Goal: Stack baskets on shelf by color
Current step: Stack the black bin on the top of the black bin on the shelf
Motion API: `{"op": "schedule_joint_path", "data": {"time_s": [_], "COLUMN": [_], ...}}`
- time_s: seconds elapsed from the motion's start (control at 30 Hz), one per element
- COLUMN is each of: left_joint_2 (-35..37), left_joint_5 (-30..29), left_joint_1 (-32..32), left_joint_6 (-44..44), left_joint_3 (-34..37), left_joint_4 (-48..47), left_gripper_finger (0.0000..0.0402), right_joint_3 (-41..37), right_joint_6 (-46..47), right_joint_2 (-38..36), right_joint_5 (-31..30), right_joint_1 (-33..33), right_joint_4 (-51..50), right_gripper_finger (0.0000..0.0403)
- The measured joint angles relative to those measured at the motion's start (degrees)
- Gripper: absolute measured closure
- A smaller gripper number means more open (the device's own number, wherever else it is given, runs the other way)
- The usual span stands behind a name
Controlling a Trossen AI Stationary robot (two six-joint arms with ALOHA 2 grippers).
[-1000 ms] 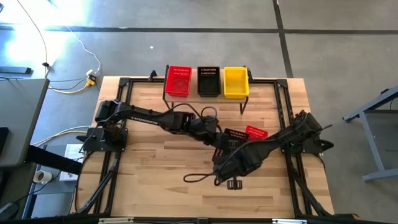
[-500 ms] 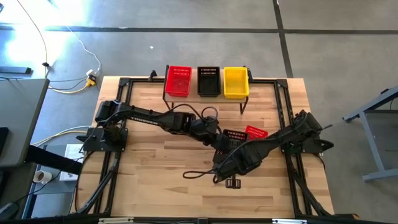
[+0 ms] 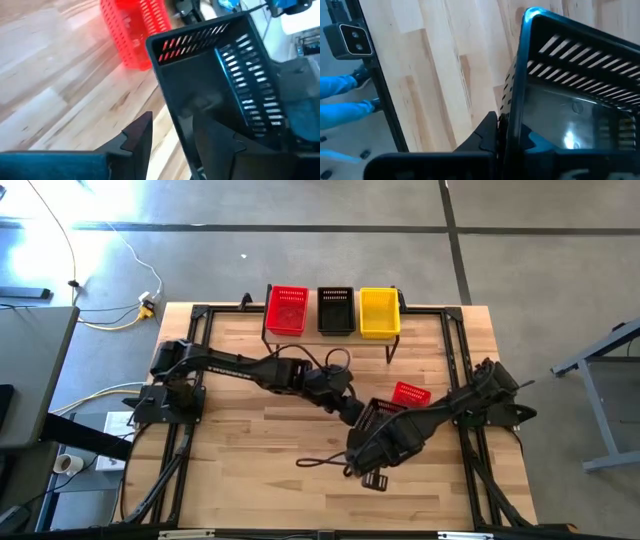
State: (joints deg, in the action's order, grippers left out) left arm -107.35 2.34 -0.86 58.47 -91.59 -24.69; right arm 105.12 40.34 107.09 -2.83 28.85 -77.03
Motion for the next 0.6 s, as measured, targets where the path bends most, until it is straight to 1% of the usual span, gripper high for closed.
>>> {"op": "schedule_joint_path", "data": {"time_s": [0.07, 0.13, 0.4, 0.6], "left_joint_2": [1.0, 1.6, 5.9, 10.1], "left_joint_5": [0.0, 0.0, 0.0, -0.2], "left_joint_1": [-0.3, -0.4, -2.1, -3.2], "left_joint_6": [-1.3, -2.2, -6.6, -11.0], "left_joint_3": [0.1, 0.0, 0.0, 0.0], "left_joint_4": [-1.2, -0.4, -4.6, -9.0], "left_gripper_finger": [0.0270, 0.0271, 0.0272, 0.0272], "right_joint_3": [0.0, 0.0, 0.1, 0.1], "right_joint_6": [1.8, 3.4, 8.6, 9.6], "right_joint_2": [0.0, 0.0, -0.4, -1.0], "right_joint_5": [0.0, 0.0, -0.2, -3.5], "right_joint_1": [0.6, 1.3, 3.9, 4.7], "right_joint_4": [-0.1, -0.2, -0.1, -0.1], "right_gripper_finger": [0.0402, 0.0402, 0.0403, 0.0403]}}
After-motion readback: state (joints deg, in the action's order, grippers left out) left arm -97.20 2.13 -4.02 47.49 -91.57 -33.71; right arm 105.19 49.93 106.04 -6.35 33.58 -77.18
